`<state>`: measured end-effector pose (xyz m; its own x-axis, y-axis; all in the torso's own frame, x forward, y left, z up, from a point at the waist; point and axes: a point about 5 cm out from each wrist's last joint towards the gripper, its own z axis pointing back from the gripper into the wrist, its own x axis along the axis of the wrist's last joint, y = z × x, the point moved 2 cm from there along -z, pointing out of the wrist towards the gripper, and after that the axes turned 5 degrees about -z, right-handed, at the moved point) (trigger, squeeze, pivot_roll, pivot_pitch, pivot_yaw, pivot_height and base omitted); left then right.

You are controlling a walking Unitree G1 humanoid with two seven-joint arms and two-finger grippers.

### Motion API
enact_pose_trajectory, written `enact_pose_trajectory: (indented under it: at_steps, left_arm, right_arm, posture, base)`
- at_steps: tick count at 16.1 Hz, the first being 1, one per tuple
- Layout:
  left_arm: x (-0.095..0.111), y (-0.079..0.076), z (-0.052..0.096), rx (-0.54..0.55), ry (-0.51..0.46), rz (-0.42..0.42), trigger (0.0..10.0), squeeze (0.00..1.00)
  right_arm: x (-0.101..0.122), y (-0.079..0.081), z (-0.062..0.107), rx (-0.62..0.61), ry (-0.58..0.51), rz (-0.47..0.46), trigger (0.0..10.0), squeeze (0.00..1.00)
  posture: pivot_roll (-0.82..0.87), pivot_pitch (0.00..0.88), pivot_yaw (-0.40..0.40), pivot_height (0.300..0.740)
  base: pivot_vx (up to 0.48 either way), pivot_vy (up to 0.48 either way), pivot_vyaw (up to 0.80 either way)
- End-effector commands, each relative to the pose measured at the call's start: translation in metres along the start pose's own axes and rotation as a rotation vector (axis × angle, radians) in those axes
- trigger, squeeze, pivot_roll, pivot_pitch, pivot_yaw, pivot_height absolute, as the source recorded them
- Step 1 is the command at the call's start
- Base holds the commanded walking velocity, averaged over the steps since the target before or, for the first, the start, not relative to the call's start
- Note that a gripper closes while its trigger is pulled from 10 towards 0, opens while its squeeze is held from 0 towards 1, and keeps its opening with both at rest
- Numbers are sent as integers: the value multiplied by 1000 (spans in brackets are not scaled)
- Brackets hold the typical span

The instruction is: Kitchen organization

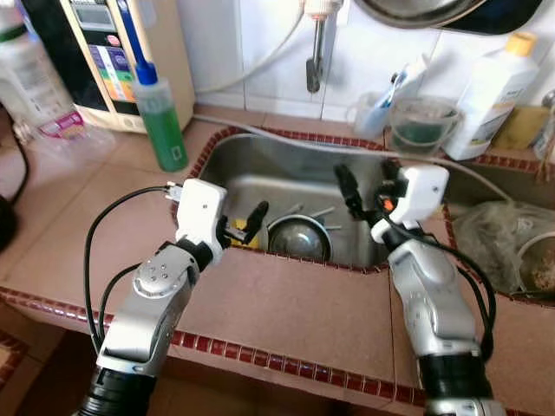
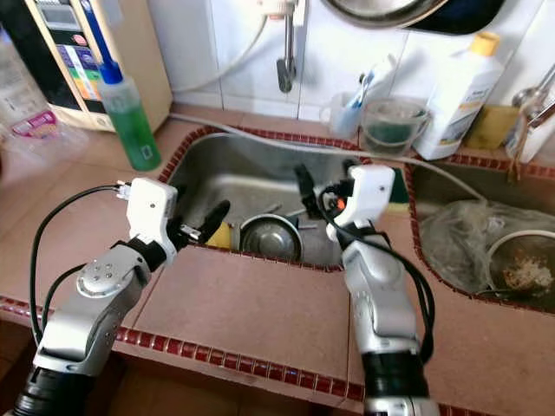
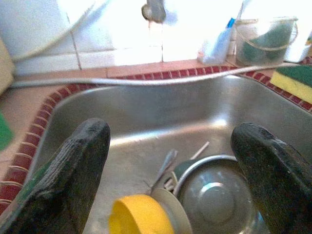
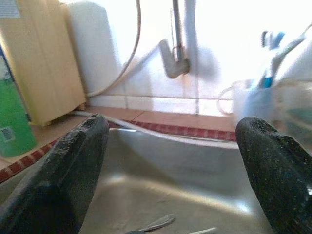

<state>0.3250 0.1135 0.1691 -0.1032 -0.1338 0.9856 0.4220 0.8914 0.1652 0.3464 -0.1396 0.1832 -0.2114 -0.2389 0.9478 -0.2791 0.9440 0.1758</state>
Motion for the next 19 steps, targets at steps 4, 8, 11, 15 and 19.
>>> enact_pose_trajectory:
  at_steps: [4,8,11,15,19]
  left_arm:
    - [-8,3,3,44,-26,-28,10000,0]
    - [-11,0,5,34,-44,-18,10000,0]
    - [-10,8,12,138,-130,-10,10000,0]
    - [-15,2,16,122,-136,-65,10000,0]
    - [-14,3,16,130,-156,-39,10000,0]
  right_arm:
    - [-6,3,18,-72,-37,77,10000,0]
    - [-11,7,25,-95,-43,118,10000,0]
    - [-15,3,31,-136,-46,162,10000,0]
    - [-20,6,34,-117,-29,192,10000,0]
    - [-20,6,34,-123,-29,198,10000,0]
  posture:
    - [-177,10,54,740]
    - [-182,1,61,740]
    - [-184,0,65,740]
    - [-185,0,63,740]
    - [-187,0,63,740]
  base:
    - [0,0,0]
    - [0,0,0]
    - [0,0,0]
    - [0,0,0]
    - [0,-79,0]
